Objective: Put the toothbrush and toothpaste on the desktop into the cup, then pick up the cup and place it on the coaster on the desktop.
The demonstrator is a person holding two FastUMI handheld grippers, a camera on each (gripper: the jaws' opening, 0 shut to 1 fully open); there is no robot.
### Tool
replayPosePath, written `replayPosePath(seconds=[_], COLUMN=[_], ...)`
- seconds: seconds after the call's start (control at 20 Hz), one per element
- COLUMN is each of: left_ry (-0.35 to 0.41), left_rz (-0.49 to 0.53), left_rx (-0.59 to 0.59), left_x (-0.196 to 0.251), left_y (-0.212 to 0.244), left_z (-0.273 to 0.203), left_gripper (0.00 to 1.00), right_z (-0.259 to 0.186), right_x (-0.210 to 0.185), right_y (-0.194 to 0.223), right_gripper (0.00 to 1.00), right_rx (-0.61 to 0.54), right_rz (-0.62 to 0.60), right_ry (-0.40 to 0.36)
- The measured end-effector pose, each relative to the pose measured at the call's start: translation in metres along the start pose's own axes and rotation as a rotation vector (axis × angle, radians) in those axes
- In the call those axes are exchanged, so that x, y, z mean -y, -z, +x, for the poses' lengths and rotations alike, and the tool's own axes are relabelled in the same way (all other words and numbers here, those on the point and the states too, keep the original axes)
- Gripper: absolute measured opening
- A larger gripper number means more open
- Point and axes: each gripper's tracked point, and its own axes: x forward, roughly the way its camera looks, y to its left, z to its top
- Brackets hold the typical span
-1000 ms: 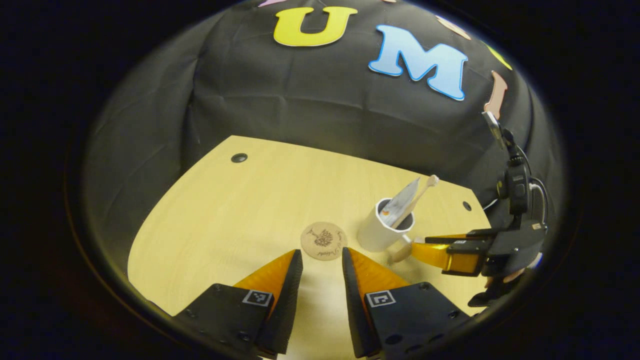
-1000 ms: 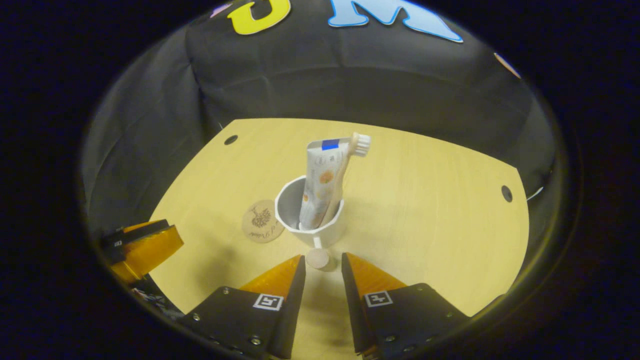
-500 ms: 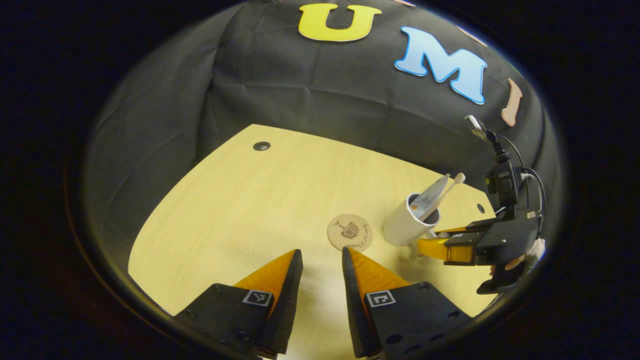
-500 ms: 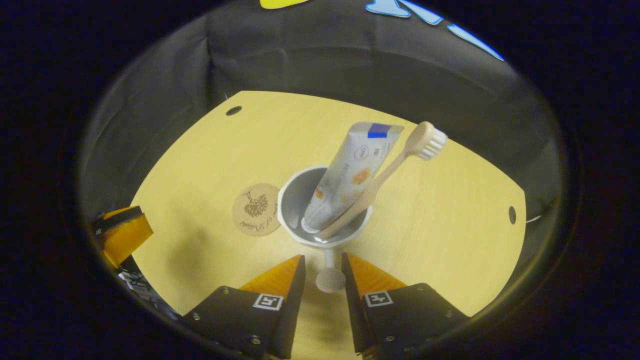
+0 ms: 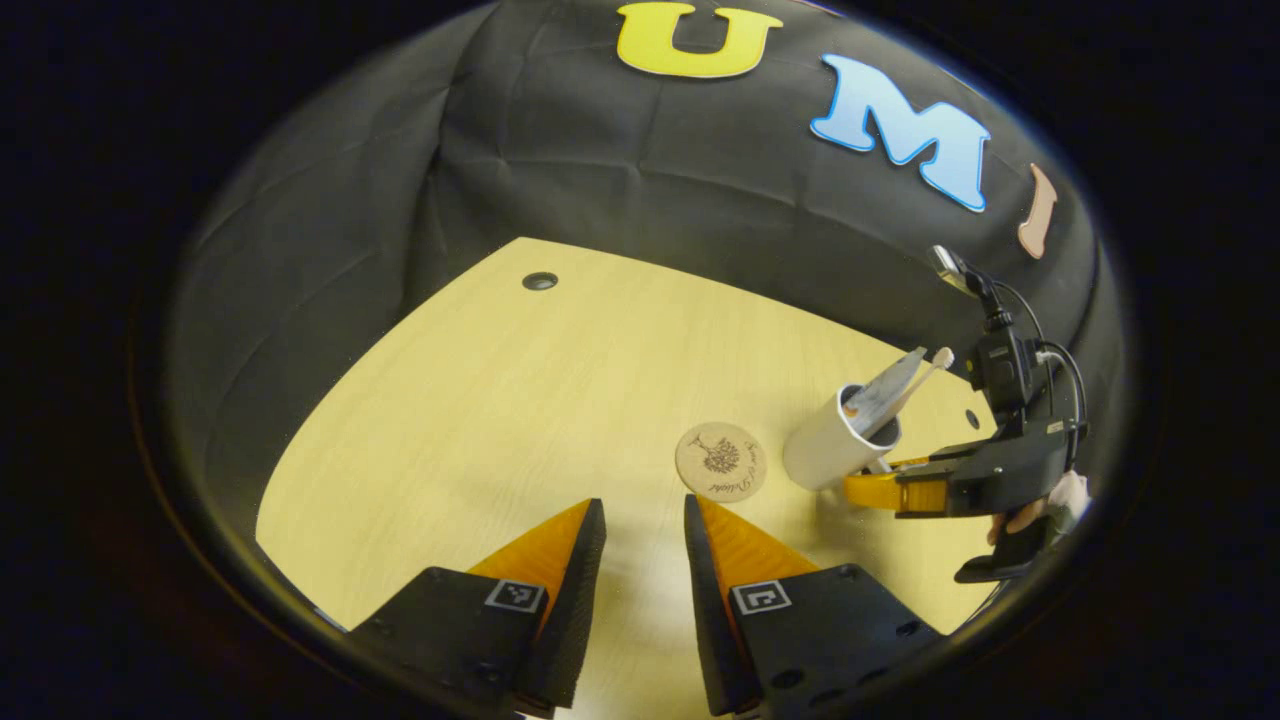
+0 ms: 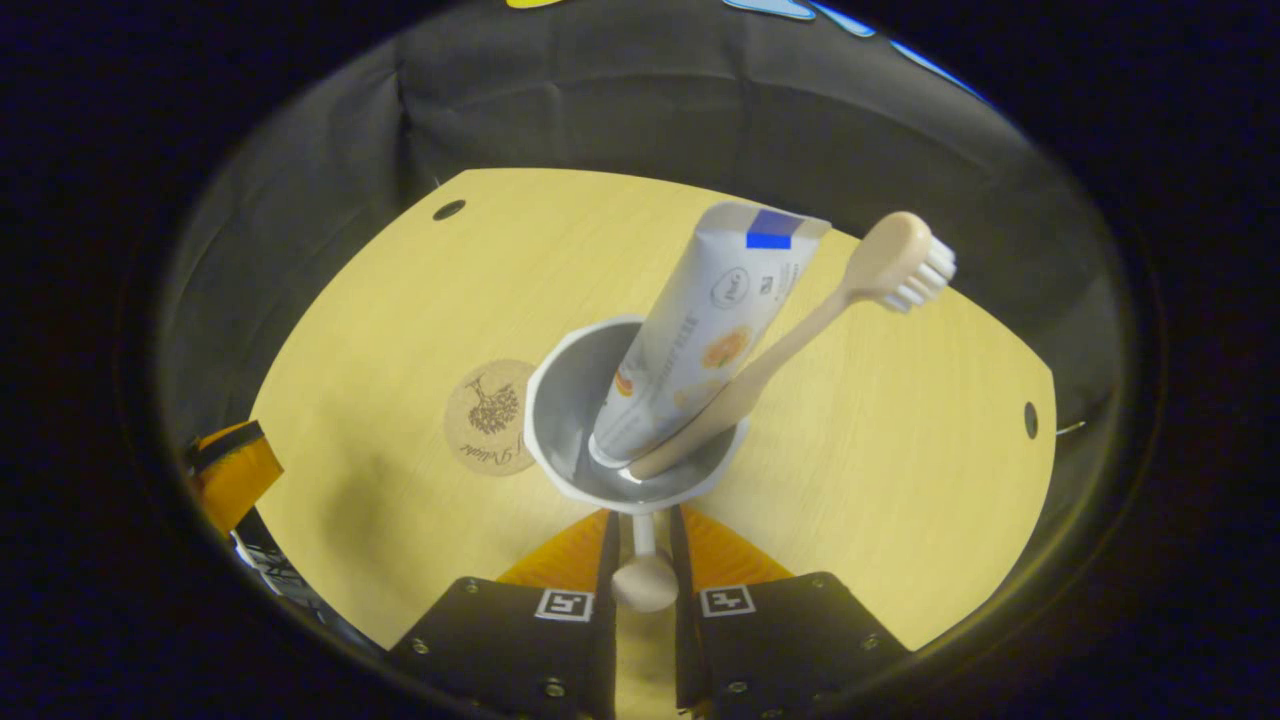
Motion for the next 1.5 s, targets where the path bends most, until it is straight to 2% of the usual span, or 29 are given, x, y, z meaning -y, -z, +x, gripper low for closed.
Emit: replayPosePath(seconds=[0.1, 0.15, 0.45, 0.5, 0.55, 0.8, 1.05, 1.4, 1.45, 1.5], left_ry=[-0.006, -0.006, -0.027, -0.028, -0.032, -0.039, -0.049, -0.072, -0.072, -0.073], left_rz=[0.013, 0.019, 0.026, 0.024, 0.022, 0.005, -0.003, -0.002, -0.004, -0.006], left_rx=[0.011, 0.017, 0.028, 0.029, 0.029, 0.026, 0.022, 0.021, 0.019, 0.019], left_x=[-0.003, -0.003, -0.017, -0.022, -0.028, -0.045, -0.072, -0.109, -0.111, -0.113], left_y=[-0.004, -0.008, -0.02, -0.02, -0.018, -0.022, -0.026, -0.032, -0.032, -0.032], left_z=[-0.005, -0.006, -0.015, -0.016, -0.017, -0.019, -0.017, -0.015, -0.014, -0.013], left_gripper=[0.55, 0.53, 0.54, 0.53, 0.53, 0.54, 0.54, 0.54, 0.55, 0.54], right_z=[-0.002, -0.007, -0.013, -0.014, -0.016, -0.02, -0.01, 0.006, 0.009, 0.012], right_x=[-0.002, -0.003, -0.019, -0.026, -0.032, -0.05, -0.08, -0.1, -0.102, -0.103], right_y=[-0.001, -0.003, -0.015, -0.017, -0.02, -0.027, -0.033, -0.041, -0.041, -0.04], right_gripper=[0.23, 0.19, 0.19, 0.22, 0.19, 0.19, 0.19, 0.19, 0.23, 0.19], right_rx=[0.011, 0.009, 0.048, 0.056, 0.064, 0.066, 0.057, 0.043, 0.039, 0.033], right_rz=[-0.013, -0.017, -0.014, -0.006, 0.0, -0.016, -0.032, -0.033, -0.035, -0.04], right_ry=[0.009, 0.006, -0.001, -0.008, -0.014, -0.027, -0.035, -0.014, -0.012, -0.006])
